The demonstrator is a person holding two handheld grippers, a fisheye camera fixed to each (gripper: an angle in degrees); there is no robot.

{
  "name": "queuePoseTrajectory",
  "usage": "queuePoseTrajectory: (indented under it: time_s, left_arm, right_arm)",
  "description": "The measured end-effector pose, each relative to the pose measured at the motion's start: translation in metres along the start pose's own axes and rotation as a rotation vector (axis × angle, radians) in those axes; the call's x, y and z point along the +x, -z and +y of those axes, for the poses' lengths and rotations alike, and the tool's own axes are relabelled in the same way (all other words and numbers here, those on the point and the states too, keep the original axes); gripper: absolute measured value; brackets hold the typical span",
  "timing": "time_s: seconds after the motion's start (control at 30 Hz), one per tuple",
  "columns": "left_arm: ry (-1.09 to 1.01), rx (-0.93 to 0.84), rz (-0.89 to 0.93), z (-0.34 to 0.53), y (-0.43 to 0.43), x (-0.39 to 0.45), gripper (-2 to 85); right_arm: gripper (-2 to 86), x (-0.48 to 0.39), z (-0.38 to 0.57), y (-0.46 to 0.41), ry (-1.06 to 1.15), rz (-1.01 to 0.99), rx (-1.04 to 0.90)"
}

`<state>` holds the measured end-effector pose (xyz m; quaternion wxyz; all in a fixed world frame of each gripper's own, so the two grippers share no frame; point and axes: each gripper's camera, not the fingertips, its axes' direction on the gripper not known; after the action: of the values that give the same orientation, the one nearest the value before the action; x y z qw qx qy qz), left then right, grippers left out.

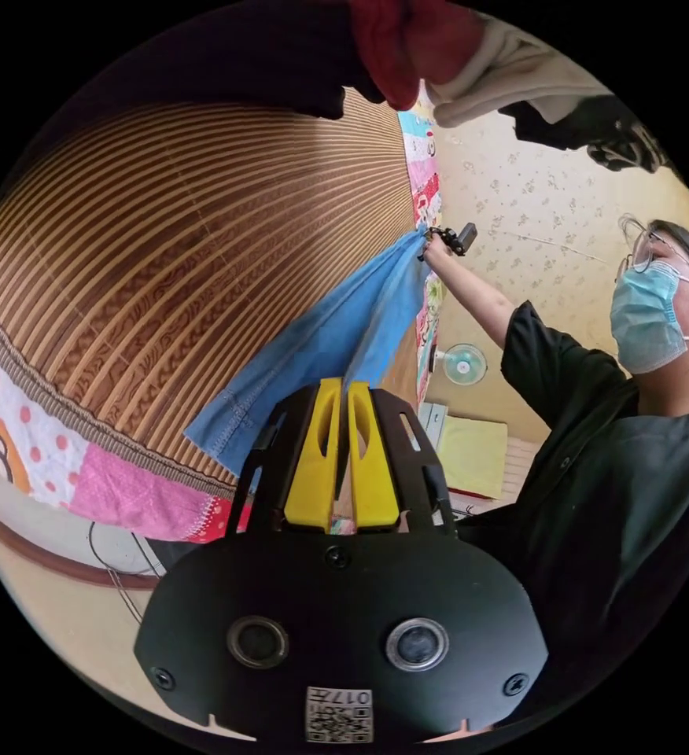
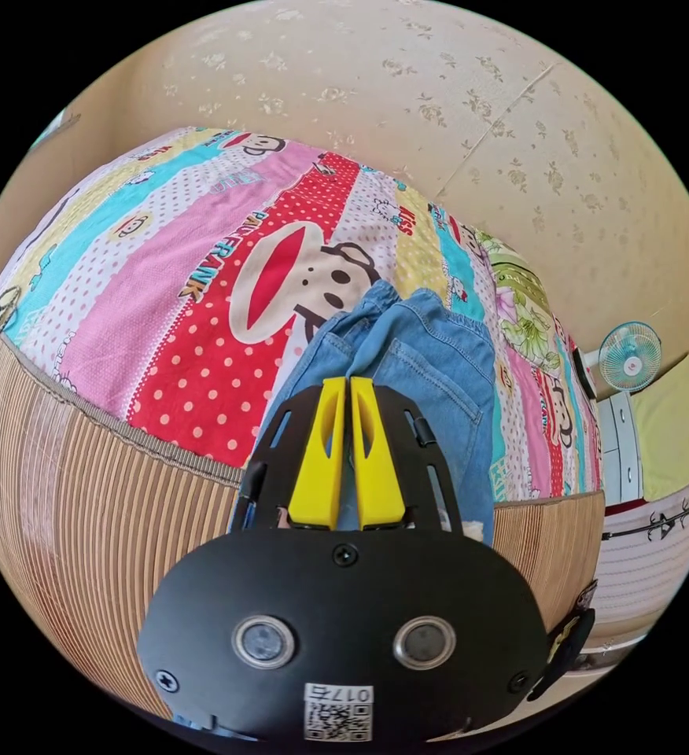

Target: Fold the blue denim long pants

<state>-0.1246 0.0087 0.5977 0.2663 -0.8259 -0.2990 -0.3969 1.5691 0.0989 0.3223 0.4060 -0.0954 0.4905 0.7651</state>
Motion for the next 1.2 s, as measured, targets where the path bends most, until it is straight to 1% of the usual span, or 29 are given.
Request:
queuePoseTrajectory:
  time_s: [0.1,0.2,0.27,0.4,0.47,0.5,0.57,0.6,0.67,0.7,0.73,0.77,0.8,0.87,0.97,1.03,1.1,1.17,1.2]
  left_arm:
    - [0.009,0.044,-0.027,0.002,-0.004,-0.004,-0.9]
    - [0.001,0.035,-0.073,0.0,-0.011,-0.004,-0.8]
    - [0.001,0.038,-0.096,0.0,-0.015,-0.002,-0.7]
    - [-0.004,0.019,-0.174,0.003,-0.031,0.0,0.1]
    - [0.023,0.028,-0.211,0.008,-0.034,-0.001,1.3]
    - [0.029,0.045,-0.227,0.013,-0.033,0.0,2.5]
    - [0.027,0.066,-0.259,0.019,-0.03,0.004,4.8]
    - [0.021,0.068,-0.29,0.022,-0.028,0.008,6.5]
    - [-0.011,0.062,-0.344,0.026,-0.026,0.017,7.7]
    - [-0.052,0.062,-0.386,0.027,-0.026,0.025,7.8]
    - [-0.078,0.061,-0.405,0.028,-0.026,0.029,7.8]
    - [-0.14,0.05,-0.436,0.027,-0.028,0.038,7.8]
    - [-0.221,0.025,-0.452,0.025,-0.035,0.045,7.9]
    - [-0.336,-0.022,-0.479,0.021,-0.049,0.052,8.0]
    - [-0.438,-0.12,-0.519,0.018,-0.074,0.054,7.9]
    - [-0.488,-0.159,-0.536,0.021,-0.084,0.053,6.3]
    - [-0.505,-0.181,-0.561,0.03,-0.09,0.051,4.5]
    - [-0.514,-0.192,-0.579,0.041,-0.095,0.051,3.5]
    - [-0.525,-0.196,-0.589,0.05,-0.099,0.051,2.9]
  right_arm:
    - [1.8,0.006,0.001,-0.023,0.0,0.007,-0.006]
    - [2.9,0.014,0.005,-0.036,0.071,0.046,0.027]
    - [4.4,0.036,0.005,-0.031,0.052,-0.041,0.045]
    - [6.2,0.083,0.037,-0.001,0.105,-0.108,0.119]
    - [7.1,0.127,0.086,0.024,0.1,-0.278,0.072]
    - [7.3,0.137,0.101,0.03,0.104,-0.33,0.055]
    - [8.4,0.173,0.167,0.053,0.145,-0.48,-0.028]
    - [8.6,0.178,0.185,0.057,0.169,-0.5,-0.057]
    - [9.6,0.191,0.259,0.068,0.285,-0.492,-0.213]
    - [9.7,0.197,0.277,0.07,0.282,-0.489,-0.249]
    - [10.0,0.21,0.312,0.074,0.24,-0.529,-0.321]
    - [10.4,0.222,0.342,0.076,0.193,-0.615,-0.398]
    - [10.6,0.226,0.355,0.076,0.167,-0.653,-0.437]
    - [12.5,0.241,0.398,0.075,0.015,-0.81,-0.543]
    - [13.5,0.246,0.426,0.077,-0.109,-1.005,-0.563]
    - [12.9,0.246,0.434,0.079,-0.153,-1.085,-0.553]
    - [10.5,0.245,0.44,0.081,-0.171,-1.092,-0.555]
    - [6.5,0.257,0.446,0.084,-0.235,-1.058,-0.529]
    - [5.8,0.258,0.447,0.083,-0.233,-1.069,-0.55]
